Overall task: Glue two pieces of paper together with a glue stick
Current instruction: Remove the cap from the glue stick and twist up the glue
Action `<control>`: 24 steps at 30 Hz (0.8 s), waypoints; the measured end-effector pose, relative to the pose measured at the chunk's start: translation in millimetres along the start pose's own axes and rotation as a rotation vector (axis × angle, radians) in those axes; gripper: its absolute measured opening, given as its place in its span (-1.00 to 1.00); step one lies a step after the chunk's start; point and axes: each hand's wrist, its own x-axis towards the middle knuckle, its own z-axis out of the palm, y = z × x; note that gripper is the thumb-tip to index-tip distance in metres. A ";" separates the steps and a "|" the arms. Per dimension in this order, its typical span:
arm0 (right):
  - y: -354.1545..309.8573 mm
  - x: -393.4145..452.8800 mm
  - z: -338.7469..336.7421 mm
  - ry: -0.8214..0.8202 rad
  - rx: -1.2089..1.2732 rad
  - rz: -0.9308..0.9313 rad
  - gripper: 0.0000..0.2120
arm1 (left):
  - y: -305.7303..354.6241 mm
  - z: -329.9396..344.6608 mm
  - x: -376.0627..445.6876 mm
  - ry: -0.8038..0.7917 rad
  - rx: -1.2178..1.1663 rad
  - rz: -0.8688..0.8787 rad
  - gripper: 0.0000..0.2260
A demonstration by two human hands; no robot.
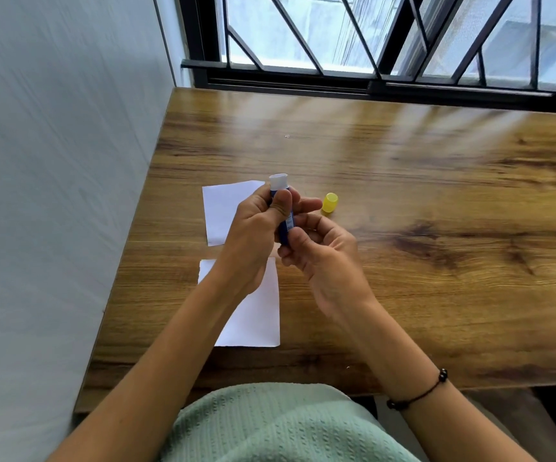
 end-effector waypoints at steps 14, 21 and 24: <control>7.4 -6.9 2.1 0.003 0.336 0.132 -0.87 | -1.2 5.9 0.3 0.025 0.047 0.018 -0.79; 3.4 -6.1 3.0 0.009 0.365 0.300 -0.67 | 0.7 6.6 2.4 0.048 0.098 0.050 -0.78; 1.0 -5.1 3.9 -0.026 0.340 0.312 -0.68 | 1.5 4.1 1.7 0.057 0.109 0.046 -0.79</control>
